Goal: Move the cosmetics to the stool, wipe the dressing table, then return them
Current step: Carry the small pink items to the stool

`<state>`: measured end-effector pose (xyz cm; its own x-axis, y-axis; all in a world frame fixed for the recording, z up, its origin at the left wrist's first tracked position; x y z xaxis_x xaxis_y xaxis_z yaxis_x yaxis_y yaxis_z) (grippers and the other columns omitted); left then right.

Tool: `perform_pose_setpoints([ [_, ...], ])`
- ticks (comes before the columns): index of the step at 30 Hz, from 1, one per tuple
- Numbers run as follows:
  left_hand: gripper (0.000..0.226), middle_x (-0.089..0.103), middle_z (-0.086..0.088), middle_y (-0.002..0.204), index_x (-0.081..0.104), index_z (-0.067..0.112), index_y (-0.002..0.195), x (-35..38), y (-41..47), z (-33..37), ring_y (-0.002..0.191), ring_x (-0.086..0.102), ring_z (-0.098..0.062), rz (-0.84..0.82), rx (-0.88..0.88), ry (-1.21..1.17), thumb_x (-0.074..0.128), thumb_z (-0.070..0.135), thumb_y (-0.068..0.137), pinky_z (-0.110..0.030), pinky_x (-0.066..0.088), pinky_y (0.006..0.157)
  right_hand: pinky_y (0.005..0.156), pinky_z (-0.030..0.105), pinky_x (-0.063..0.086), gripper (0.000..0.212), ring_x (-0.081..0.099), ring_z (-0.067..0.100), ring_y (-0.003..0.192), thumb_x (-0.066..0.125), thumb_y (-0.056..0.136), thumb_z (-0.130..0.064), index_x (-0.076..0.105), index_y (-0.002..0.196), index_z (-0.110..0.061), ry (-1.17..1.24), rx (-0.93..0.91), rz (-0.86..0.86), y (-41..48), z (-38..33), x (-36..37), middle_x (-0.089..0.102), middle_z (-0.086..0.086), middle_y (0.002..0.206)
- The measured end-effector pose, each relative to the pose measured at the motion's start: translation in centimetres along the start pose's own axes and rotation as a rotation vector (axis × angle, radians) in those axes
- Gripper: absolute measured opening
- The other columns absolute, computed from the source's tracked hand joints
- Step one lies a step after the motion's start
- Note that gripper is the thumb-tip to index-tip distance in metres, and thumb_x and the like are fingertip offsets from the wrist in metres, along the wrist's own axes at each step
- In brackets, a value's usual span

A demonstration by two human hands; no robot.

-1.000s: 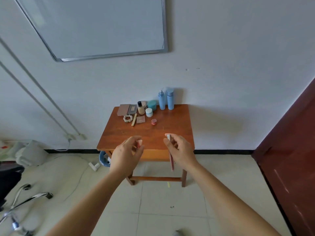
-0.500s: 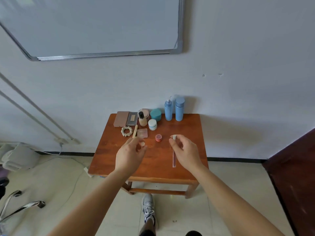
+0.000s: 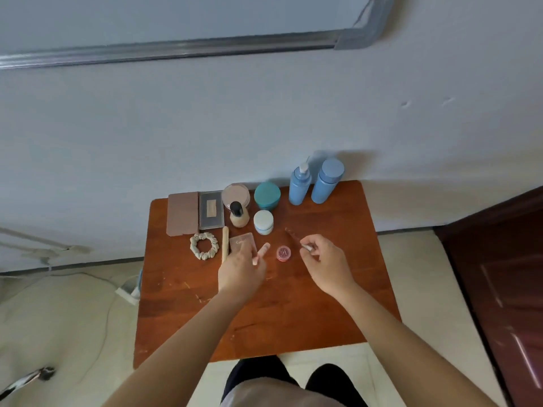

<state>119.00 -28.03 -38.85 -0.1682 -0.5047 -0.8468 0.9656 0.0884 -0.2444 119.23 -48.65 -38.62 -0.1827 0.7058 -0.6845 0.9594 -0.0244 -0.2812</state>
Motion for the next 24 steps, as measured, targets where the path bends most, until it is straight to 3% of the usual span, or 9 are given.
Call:
perform_pose_setpoints([
  [4, 0.011, 0.061, 0.001, 0.092, 0.046, 0.025, 0.092, 2.7, 1.7, -1.2, 0.067, 0.058, -0.014, -0.167, 0.006, 0.094, 0.054, 0.033, 0.092, -0.025, 0.044, 0.050, 0.090, 0.025, 0.047, 0.028, 0.057, 0.010, 0.110, 0.053, 0.099, -0.036, 0.059, 0.126, -0.031, -0.130, 0.079, -0.132, 0.6, 1.5, 2.4, 0.057, -0.009, 0.123],
  [7, 0.014, 0.061, 0.004, 0.095, 0.051, 0.027, 0.100, 3.7, 2.8, -1.1, 0.072, 0.062, -0.013, -0.238, 0.012, 0.126, 0.053, 0.040, 0.094, -0.026, 0.053, 0.054, 0.091, 0.027, 0.048, 0.030, 0.058, 0.012, 0.112, 0.052, 0.099, -0.037, 0.059, 0.128, -0.032, -0.158, 0.124, -0.171, 1.2, 2.0, 3.3, 0.055, -0.008, 0.126],
  [11, 0.020, 0.063, 0.007, 0.094, 0.052, 0.030, 0.104, 3.4, 3.6, -0.9, 0.075, 0.061, -0.011, -0.245, 0.032, 0.166, 0.052, 0.047, 0.094, -0.025, 0.050, 0.054, 0.090, 0.029, 0.051, 0.034, 0.060, 0.012, 0.111, 0.050, 0.099, -0.042, 0.057, 0.131, -0.032, -0.178, 0.148, -0.182, 1.6, 2.0, 3.8, 0.053, -0.007, 0.129],
  [16, 0.024, 0.065, 0.006, 0.114, 0.055, 0.029, 0.112, 1.8, 3.1, -1.0, 0.092, 0.064, -0.012, -0.184, 0.069, 0.175, 0.049, 0.046, 0.096, -0.026, 0.055, 0.066, 0.090, 0.027, 0.051, 0.038, 0.059, 0.011, 0.113, 0.050, 0.100, -0.043, 0.054, 0.135, -0.030, -0.204, 0.136, -0.165, 1.3, 1.9, 3.0, 0.052, -0.005, 0.134],
  [18, 0.027, 0.062, 0.006, 0.126, 0.057, 0.029, 0.116, 0.5, 2.6, -0.9, 0.107, 0.061, -0.013, -0.116, 0.113, 0.198, 0.048, 0.045, 0.096, -0.033, 0.057, 0.081, 0.092, 0.025, 0.049, 0.040, 0.057, 0.011, 0.118, 0.049, 0.100, -0.044, 0.052, 0.137, -0.029, -0.206, 0.107, -0.125, 0.8, 1.5, 2.0, 0.051, -0.006, 0.137],
  [21, 0.040, 0.049, 0.004, 0.145, 0.053, 0.029, 0.132, -2.0, 1.2, 0.1, 0.134, 0.044, -0.020, -0.028, 0.159, 0.272, 0.042, 0.047, 0.098, -0.047, 0.036, 0.111, 0.096, 0.024, 0.045, 0.042, 0.053, 0.011, 0.124, 0.046, 0.101, -0.044, 0.049, 0.140, -0.028, -0.175, 0.042, -0.030, -0.8, 0.8, -0.8, 0.048, -0.005, 0.142],
  [24, 0.050, 0.032, 0.002, 0.157, 0.040, 0.030, 0.144, -4.8, -0.6, 2.8, 0.146, 0.025, -0.024, 0.072, 0.206, 0.317, 0.032, 0.052, 0.100, -0.048, 0.016, 0.119, 0.096, 0.020, 0.038, 0.042, 0.050, 0.010, 0.127, 0.044, 0.102, -0.044, 0.048, 0.141, -0.027, -0.104, -0.029, 0.100, -2.9, 0.0, -5.2, 0.047, -0.005, 0.143],
])
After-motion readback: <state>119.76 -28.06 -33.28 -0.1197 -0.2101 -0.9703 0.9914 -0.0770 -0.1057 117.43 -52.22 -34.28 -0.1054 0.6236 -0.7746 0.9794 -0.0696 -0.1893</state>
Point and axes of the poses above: each hand's wrist, its own y-axis towards the middle knuckle, its own x-axis out of the palm, z = x × y, the point moved 3 cm from there along y, towards the middle knuckle
